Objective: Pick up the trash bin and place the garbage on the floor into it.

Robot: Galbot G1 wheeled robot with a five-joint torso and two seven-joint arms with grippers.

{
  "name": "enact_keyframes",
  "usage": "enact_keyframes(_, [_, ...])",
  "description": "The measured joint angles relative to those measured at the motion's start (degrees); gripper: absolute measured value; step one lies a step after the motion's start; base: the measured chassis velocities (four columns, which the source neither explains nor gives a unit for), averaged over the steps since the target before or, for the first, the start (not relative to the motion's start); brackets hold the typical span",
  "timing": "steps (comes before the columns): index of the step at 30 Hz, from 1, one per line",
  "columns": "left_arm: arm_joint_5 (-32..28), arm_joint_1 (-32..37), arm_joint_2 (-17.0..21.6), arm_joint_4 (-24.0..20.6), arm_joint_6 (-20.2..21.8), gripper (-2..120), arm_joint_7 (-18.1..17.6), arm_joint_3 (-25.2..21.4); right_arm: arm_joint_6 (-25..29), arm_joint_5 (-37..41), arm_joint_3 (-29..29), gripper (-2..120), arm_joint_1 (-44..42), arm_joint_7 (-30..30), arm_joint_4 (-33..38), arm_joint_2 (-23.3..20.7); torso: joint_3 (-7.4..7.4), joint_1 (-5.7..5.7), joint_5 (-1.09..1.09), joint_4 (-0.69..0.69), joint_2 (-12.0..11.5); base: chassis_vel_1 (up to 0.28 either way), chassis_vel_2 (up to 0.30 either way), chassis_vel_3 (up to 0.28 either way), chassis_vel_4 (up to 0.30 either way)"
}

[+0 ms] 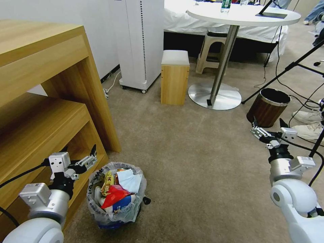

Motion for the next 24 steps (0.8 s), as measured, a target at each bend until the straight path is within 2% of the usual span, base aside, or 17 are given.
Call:
enact_keyframes(7, [0.12, 0.17, 0.36, 1.28, 0.02, 100, 0.01, 0.98, 1.28, -1.91, -0.14, 100, -2.52, -0.35, 0.98, 2.42, 0.0, 0.0, -0.01, -0.01, 0.0, 0.0, 0.0, 0.0, 0.0])
enact_keyframes(15, [-1.07, -0.4, 1.75, 2.69, 0.17, 100, 0.06, 1.74, 2.53, -3.82, -0.84, 100, -2.67, -0.3, -0.5, 2.79, 0.0, 0.0, 0.0, 0.0, 0.0, 0.0, 0.0, 0.0, 0.0])
enact_keyframes(19, [-2.7, -1.26, 2.19, 5.47, -0.74, 100, 0.35, 1.8, 2.65, -3.9, -1.19, 100, -2.73, -0.21, -0.49, 3.41, 0.0, 0.0, -0.01, 0.01, 0.0, 0.0, 0.0, 0.0, 0.0])
enact_keyframes(24, [-2.68, -2.94, 1.94, 10.61, -4.2, 100, 2.56, 2.49, 2.3, -3.75, -0.88, 100, -2.54, -0.23, 0.7, 4.0, 0.0, 0.0, -0.01, 0.0, 0.0, 0.0, 0.0, 0.0, 0.0])
